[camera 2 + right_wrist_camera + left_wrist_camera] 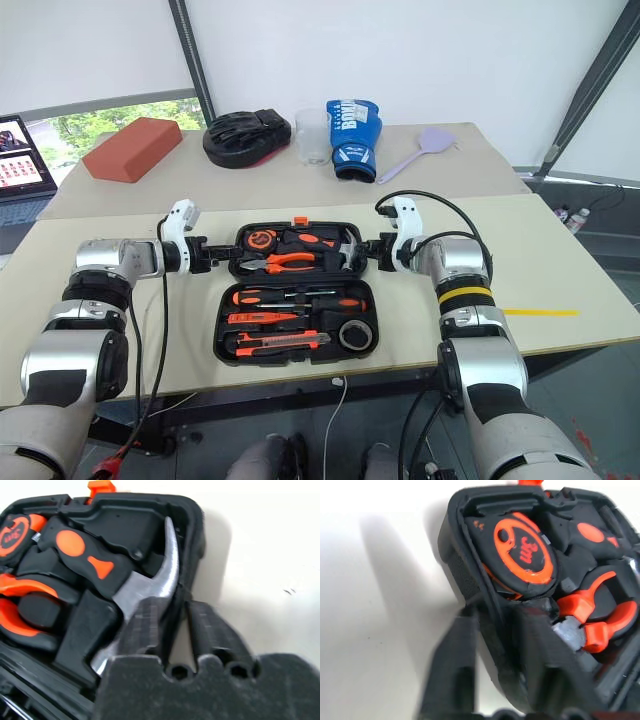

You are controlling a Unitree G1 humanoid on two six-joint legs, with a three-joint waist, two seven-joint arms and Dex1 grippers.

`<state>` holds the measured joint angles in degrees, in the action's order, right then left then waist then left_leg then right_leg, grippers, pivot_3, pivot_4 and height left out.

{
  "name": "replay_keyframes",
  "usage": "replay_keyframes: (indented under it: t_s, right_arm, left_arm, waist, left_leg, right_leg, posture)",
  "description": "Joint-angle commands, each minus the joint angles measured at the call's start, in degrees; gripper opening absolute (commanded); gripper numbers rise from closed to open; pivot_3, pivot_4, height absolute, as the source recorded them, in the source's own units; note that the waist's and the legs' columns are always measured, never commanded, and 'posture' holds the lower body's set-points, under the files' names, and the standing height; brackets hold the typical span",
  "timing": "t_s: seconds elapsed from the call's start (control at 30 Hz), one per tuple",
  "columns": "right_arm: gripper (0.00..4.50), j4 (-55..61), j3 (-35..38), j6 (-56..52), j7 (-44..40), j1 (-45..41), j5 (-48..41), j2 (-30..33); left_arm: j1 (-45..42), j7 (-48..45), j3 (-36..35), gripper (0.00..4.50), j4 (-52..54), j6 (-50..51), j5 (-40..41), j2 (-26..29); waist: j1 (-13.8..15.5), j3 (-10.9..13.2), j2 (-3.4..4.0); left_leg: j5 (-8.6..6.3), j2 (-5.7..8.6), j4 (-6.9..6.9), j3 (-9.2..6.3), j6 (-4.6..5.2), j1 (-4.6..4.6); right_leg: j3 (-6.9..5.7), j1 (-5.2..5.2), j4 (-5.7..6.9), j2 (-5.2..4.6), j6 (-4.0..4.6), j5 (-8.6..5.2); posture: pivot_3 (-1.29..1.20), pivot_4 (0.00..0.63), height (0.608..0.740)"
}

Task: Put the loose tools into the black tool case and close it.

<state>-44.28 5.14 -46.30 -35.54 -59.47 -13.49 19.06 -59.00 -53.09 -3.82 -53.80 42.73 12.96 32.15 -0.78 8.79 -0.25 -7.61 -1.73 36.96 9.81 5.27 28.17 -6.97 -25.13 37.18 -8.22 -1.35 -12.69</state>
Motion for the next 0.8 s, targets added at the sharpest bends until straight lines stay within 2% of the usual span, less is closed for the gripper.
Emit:
replay_keyframes:
  t_s: [0.03,0.17,0.23,0.3,0.4,0.5,0.67,0.8]
  right_arm:
    - [0.03,3.03,0.18,1.62,-0.26,-0.01,-0.70,-0.76]
    - [0.03,9.84,1.83,5.14,-0.08,1.02,-1.88,-0.12]
    - [0.03,13.98,1.80,6.51,1.13,2.35,-1.31,0.28]
    - [0.03,18.93,3.38,6.55,1.71,3.72,-3.01,0.13]
    - [0.03,29.76,6.90,6.54,2.22,7.31,-7.13,-0.95]
    - [0.03,38.71,4.06,11.16,1.18,14.17,-4.69,-0.01]
    - [0.03,45.78,-1.52,20.11,-0.09,24.42,0.23,2.12]
    - [0.03,50.52,-3.18,22.05,-1.24,30.37,-0.33,2.44]
  left_arm:
    - [2.72,-2.63,1.28,0.03,5.08,-4.30,-0.17,-1.17]
    - [8.68,-3.70,-0.38,0.03,21.11,-10.32,2.63,-1.57]
    - [11.82,-1.67,-0.99,0.03,27.59,-15.99,1.92,-1.94]
    - [13.45,1.57,-4.68,0.03,33.75,-16.98,4.80,-3.75]
    - [17.16,5.99,-6.06,0.03,43.59,-19.92,3.78,-4.45]
    - [24.19,6.53,-3.94,0.03,52.15,-23.39,1.43,-3.38]
    - [34.63,7.36,-1.67,0.03,57.75,-29.51,-2.38,-1.31]
    - [39.31,8.88,-3.12,0.03,59.97,-27.72,-1.00,-0.86]
  waist:
    - [-0.05,0.00,0.00]
    - [-0.08,0.00,0.00]
    - [0.05,0.01,-0.01]
    - [0.20,0.01,-0.01]
    - [0.28,0.03,-0.03]
    - [-0.07,0.03,-0.02]
    - [-0.08,0.03,-0.03]
    - [0.01,0.01,-0.01]
  left_leg:
    - [0.01,0.00,-0.02,0.01,-0.02,-0.01]
    - [0.08,0.01,-0.11,0.02,-0.14,0.06]
    - [0.09,0.03,-0.17,0.02,-0.14,0.11]
    - [0.09,0.12,-0.24,0.03,-0.14,0.24]
    - [0.19,0.17,-0.19,0.03,-0.25,0.99]
    - [0.36,0.23,-0.16,0.08,-0.07,1.43]
    - [0.35,0.12,-0.24,0.31,-0.07,1.05]
    - [0.39,-0.06,-0.23,0.31,-0.15,0.69]
  right_leg:
    - [0.01,-0.01,0.00,-0.02,0.01,0.02]
    - [0.05,-0.13,-0.02,-0.12,0.04,0.10]
    - [0.08,-0.16,-0.07,-0.17,0.04,0.11]
    - [0.06,-0.28,-0.07,-0.19,0.00,0.13]
    - [0.06,-0.87,-0.06,-0.20,-0.10,0.33]
    - [-0.01,-1.03,-0.05,-0.04,-0.12,0.40]
    - [-0.01,-0.79,-0.08,0.15,-0.12,0.36]
    - [0.01,-0.79,-0.17,0.20,-0.08,0.38]
  posture:
    - [0.00,0.150,0.718]
    - [0.00,0.150,0.718]
    - [0.00,0.150,0.718]
    - [0.00,0.150,0.718]
    - [0.00,0.150,0.718]
    - [0.00,0.150,0.718]
    - [0.00,0.150,0.718]
    - [0.00,0.150,0.718]
